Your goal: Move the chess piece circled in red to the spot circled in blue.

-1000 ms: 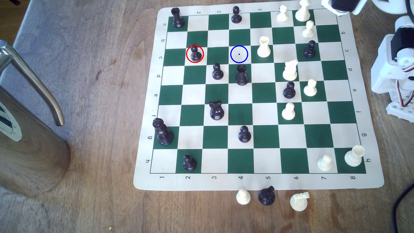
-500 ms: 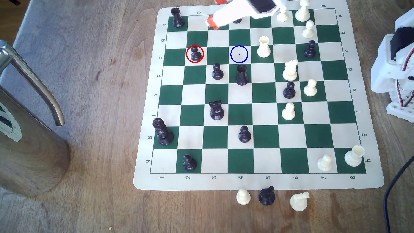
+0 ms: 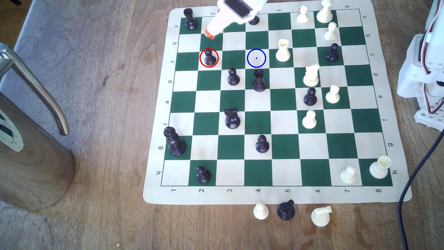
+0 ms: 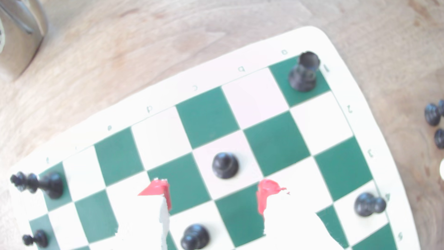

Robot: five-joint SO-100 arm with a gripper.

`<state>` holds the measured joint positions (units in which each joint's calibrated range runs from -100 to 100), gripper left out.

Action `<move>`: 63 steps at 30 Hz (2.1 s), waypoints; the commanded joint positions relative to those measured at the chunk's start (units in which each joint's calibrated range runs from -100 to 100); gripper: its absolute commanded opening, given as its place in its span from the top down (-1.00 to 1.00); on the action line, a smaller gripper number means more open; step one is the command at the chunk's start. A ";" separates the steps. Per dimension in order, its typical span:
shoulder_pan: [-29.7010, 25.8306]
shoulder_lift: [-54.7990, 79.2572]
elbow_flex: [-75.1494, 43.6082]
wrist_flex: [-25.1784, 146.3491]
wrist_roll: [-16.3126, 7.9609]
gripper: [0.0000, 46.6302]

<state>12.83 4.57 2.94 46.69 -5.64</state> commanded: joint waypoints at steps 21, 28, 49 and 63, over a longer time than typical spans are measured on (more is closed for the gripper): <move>0.19 15.21 -19.17 -3.04 -3.22 0.14; -0.67 16.74 -18.89 -2.96 -3.37 0.15; -1.22 20.31 -17.44 -3.53 -3.13 0.19; -1.22 22.17 -18.08 -4.51 -2.93 0.25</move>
<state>11.87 28.61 -11.61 43.43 -8.86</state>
